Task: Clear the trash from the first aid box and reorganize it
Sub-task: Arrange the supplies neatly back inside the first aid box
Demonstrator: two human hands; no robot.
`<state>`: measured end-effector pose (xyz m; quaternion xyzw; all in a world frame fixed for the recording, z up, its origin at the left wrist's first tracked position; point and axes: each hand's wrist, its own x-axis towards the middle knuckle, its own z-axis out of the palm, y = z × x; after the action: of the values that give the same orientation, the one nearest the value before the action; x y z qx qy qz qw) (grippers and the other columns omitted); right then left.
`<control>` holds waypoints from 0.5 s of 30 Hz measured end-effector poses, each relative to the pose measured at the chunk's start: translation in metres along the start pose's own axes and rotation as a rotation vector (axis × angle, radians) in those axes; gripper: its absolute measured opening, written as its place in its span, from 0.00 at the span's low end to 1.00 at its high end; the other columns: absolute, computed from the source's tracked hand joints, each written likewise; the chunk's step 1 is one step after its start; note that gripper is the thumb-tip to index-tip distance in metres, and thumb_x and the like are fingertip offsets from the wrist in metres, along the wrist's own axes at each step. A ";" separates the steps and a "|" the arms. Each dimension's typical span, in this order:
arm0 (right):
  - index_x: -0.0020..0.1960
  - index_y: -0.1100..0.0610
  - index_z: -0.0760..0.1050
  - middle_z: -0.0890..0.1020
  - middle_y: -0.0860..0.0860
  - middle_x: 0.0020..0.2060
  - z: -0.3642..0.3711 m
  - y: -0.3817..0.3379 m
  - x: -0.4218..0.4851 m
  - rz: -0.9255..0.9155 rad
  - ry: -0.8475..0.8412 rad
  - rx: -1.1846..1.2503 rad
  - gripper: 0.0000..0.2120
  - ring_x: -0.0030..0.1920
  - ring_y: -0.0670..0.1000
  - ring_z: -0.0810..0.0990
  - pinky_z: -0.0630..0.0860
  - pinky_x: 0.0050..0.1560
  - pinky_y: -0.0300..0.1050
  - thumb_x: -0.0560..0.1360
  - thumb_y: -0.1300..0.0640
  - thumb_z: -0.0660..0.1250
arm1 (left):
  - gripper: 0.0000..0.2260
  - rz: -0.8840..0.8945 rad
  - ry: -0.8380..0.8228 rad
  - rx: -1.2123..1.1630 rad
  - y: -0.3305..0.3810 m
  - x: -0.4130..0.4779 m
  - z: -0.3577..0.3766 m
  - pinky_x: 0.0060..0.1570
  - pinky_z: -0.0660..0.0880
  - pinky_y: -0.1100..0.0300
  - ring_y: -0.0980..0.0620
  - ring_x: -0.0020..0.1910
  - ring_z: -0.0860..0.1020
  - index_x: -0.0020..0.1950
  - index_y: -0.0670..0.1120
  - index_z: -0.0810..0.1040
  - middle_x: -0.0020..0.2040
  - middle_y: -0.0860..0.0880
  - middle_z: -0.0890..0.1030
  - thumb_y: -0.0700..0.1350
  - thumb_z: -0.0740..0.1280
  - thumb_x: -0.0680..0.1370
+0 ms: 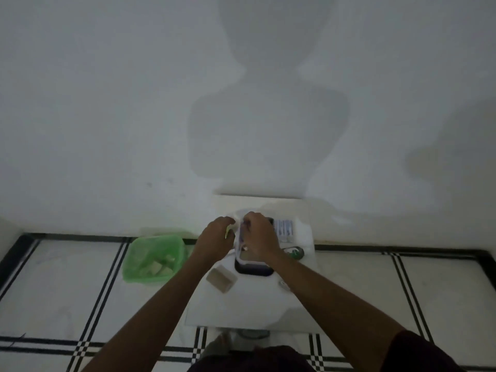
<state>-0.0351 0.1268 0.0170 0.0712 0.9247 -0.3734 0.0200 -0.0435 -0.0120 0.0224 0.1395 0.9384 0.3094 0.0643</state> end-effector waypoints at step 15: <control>0.55 0.61 0.75 0.80 0.57 0.51 -0.022 0.062 -0.008 0.210 0.199 0.047 0.09 0.53 0.55 0.78 0.71 0.49 0.40 0.75 0.64 0.62 | 0.12 -0.057 0.031 -0.136 -0.027 0.029 0.006 0.54 0.70 0.58 0.43 0.54 0.78 0.58 0.38 0.78 0.56 0.40 0.81 0.36 0.65 0.75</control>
<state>-0.0176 0.1856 -0.0092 0.2049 0.9005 -0.3819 -0.0346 -0.0759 -0.0202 0.0006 0.1030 0.9197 0.3728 0.0678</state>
